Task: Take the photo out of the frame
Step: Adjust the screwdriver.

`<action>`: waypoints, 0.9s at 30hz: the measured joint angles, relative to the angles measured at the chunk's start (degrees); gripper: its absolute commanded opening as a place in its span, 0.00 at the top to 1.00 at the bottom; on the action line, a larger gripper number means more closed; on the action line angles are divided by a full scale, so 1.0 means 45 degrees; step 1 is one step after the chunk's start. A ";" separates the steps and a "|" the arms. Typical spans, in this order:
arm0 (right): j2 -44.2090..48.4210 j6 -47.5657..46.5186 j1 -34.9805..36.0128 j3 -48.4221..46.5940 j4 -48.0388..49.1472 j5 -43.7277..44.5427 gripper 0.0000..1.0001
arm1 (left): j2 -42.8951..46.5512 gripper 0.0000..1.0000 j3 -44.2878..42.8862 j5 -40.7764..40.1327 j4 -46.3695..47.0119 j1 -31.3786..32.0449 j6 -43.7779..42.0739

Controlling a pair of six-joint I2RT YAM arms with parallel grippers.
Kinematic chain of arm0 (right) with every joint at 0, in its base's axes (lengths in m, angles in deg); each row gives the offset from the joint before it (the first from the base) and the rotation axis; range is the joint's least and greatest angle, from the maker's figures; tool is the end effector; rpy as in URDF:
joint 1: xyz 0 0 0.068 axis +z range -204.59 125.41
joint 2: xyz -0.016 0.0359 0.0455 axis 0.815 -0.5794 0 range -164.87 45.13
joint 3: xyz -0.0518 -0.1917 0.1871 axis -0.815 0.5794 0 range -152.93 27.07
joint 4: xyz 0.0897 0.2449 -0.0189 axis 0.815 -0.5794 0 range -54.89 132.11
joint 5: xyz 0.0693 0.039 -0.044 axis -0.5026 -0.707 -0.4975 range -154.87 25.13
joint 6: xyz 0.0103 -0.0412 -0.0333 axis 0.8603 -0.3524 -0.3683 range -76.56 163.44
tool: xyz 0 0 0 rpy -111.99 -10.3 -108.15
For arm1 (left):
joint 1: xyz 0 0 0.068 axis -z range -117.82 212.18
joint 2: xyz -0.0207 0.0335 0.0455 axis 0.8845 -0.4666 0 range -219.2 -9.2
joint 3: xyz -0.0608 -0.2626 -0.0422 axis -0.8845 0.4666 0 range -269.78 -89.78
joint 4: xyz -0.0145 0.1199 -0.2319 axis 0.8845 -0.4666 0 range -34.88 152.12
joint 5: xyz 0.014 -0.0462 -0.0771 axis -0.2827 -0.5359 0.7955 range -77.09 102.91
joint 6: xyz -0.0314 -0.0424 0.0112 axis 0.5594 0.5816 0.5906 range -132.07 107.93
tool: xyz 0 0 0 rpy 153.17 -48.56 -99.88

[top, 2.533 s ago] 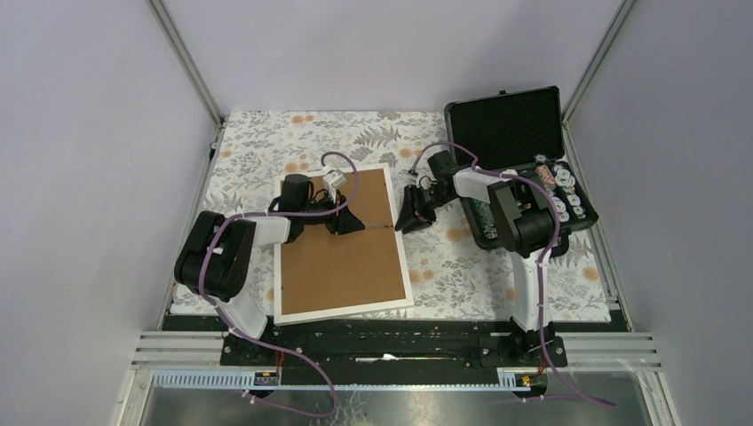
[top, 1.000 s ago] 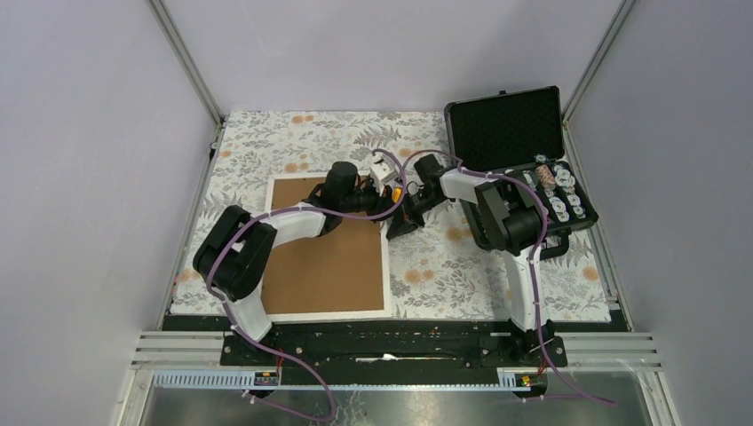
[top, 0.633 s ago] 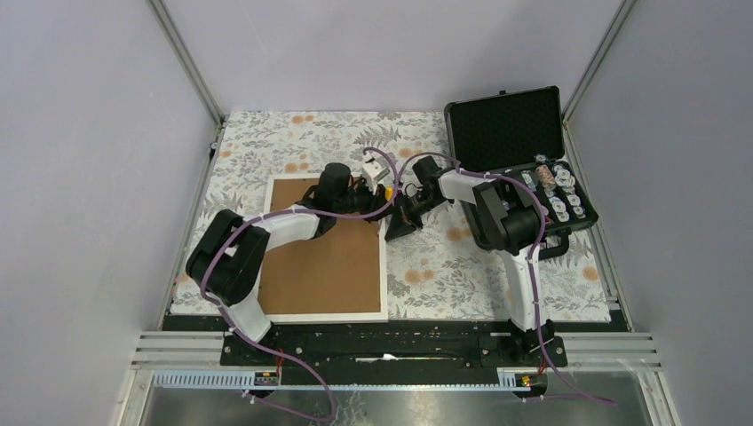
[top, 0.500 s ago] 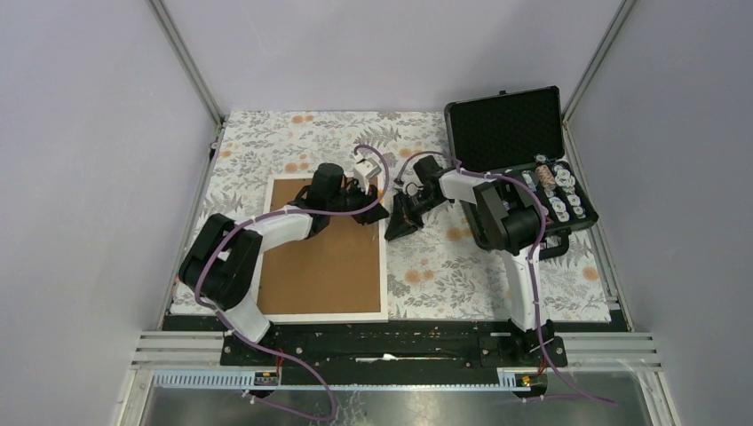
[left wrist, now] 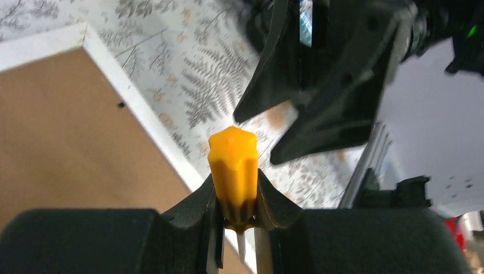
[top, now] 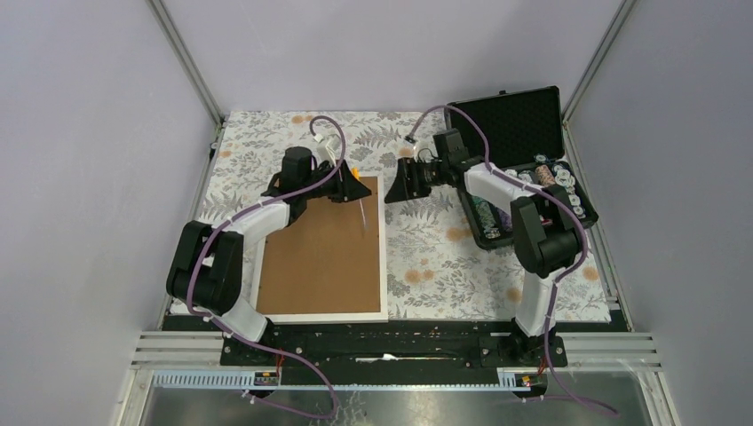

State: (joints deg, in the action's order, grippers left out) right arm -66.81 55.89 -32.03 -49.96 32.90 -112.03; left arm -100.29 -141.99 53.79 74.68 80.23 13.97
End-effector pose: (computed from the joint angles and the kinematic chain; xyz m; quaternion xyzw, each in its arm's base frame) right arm 0.3819 0.1869 0.1990 -0.2297 0.8270 0.4588 0.2299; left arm 0.3198 -0.1286 0.2256 0.1283 0.8070 -0.4605 0.3468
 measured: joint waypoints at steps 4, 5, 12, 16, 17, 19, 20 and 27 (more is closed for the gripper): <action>0.0724 -0.0005 0.0806 -0.0024 0.1195 0.0058 0.28 | 0.0000 1.00 -0.0486 0.0267 0.0763 -0.0029 0.1559; 0.0772 -0.0010 0.1083 -0.0034 0.1413 0.0112 0.28 | 0.0000 1.00 -0.0544 0.0316 0.0957 -0.0029 0.1812; 0.0772 -0.0160 0.2210 -0.0044 0.1962 0.0986 0.60 | 0.0063 0.99 -0.0573 0.0899 0.2472 -0.0117 0.3852; 0.0772 -0.0296 0.2312 -0.0083 0.1972 0.1137 0.38 | 0.0287 1.00 -0.0554 0.0913 0.2555 -0.0194 0.4104; 0.0772 -0.0325 0.2312 -0.0083 0.1933 0.1224 0.35 | 0.0350 1.00 -0.0539 0.0913 0.2569 -0.0248 0.4138; 0.0792 -0.0471 0.2302 -0.0078 0.1880 0.1418 0.32 | 0.0554 1.00 -0.0408 0.0918 0.2637 -0.0359 0.4240; 0.0826 -0.0481 0.2278 -0.0078 0.1797 0.1549 0.30 | 0.0646 1.00 -0.0311 0.0923 0.2696 -0.0481 0.4303; 0.0967 -0.0141 0.1273 -0.0529 0.1117 0.1569 0.16 | 0.0733 1.00 -0.0170 0.0816 0.2749 -0.1146 0.4362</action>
State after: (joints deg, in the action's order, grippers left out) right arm -62.46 55.25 -26.30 -52.35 37.93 -104.97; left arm -96.99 -142.75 57.47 87.05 75.07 33.60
